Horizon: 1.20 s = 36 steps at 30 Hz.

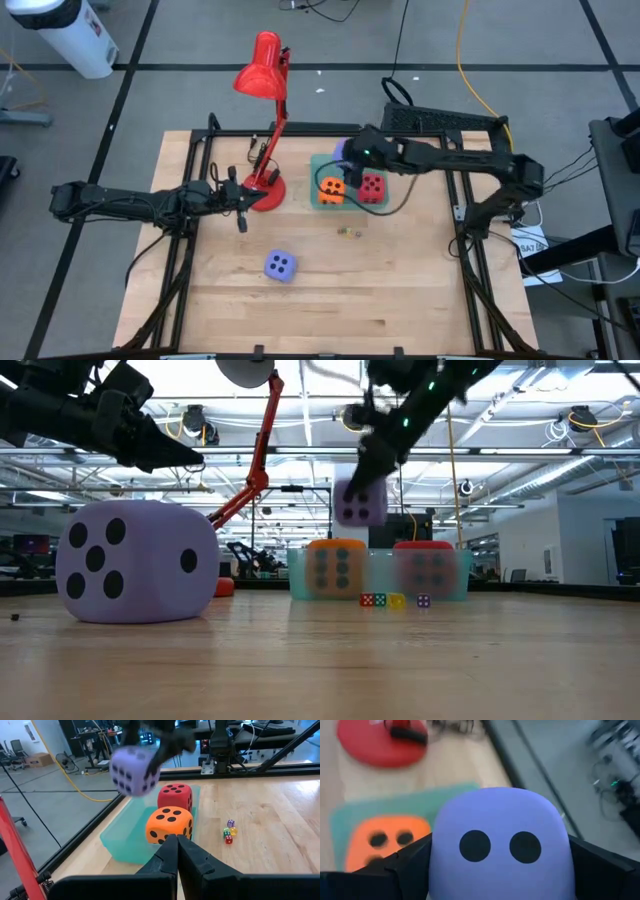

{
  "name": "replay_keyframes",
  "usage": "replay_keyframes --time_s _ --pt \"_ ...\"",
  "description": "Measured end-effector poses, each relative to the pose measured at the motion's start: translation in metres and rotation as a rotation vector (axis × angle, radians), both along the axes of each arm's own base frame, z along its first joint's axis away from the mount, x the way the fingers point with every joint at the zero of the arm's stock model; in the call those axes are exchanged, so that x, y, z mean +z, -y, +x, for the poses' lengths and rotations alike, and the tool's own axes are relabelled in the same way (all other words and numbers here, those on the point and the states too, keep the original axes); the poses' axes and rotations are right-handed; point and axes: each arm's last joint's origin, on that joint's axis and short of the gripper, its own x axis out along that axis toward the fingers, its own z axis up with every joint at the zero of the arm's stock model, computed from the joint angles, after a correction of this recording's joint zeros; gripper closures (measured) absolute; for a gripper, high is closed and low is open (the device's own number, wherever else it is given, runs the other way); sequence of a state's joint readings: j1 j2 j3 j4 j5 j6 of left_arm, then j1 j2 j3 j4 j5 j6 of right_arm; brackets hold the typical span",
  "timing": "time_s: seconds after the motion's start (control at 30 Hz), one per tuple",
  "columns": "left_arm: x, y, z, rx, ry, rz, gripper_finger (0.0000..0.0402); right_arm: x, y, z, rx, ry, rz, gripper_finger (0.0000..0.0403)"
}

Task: Pick & Place Dice
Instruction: Put the large right purple dice into the bin

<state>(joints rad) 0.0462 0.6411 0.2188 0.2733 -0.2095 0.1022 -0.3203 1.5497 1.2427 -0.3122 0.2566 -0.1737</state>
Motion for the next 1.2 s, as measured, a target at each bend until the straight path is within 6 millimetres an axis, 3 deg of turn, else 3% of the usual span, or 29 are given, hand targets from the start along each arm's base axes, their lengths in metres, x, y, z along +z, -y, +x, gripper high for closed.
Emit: replay_keyframes --time_s 0.17,0.37,0.53,0.97,1.2 --pt "0.000 0.000 0.000 0.000 -0.001 0.001 0.0396 -0.034 0.019 0.010 0.009 -0.094 0.063 0.0043" --pt "0.000 0.000 0.000 0.000 -0.001 0.004 0.0396 -0.051 0.021 0.014 0.044 -0.127 0.140 0.0042" --pt "0.000 0.000 0.000 0.000 0.000 0.000 0.0396 -0.051 0.024 0.017 0.000 -0.055 0.198 0.0014" --pt "0.006 0.000 0.001 -0.012 0.067 -0.032 0.0396 -0.044 0.019 0.020 0.264 -0.050 0.146 0.0004" --pt "0.001 0.001 0.019 -0.047 0.093 -0.046 0.0396 -0.044 0.021 0.020 0.296 -0.049 0.142 0.0003"
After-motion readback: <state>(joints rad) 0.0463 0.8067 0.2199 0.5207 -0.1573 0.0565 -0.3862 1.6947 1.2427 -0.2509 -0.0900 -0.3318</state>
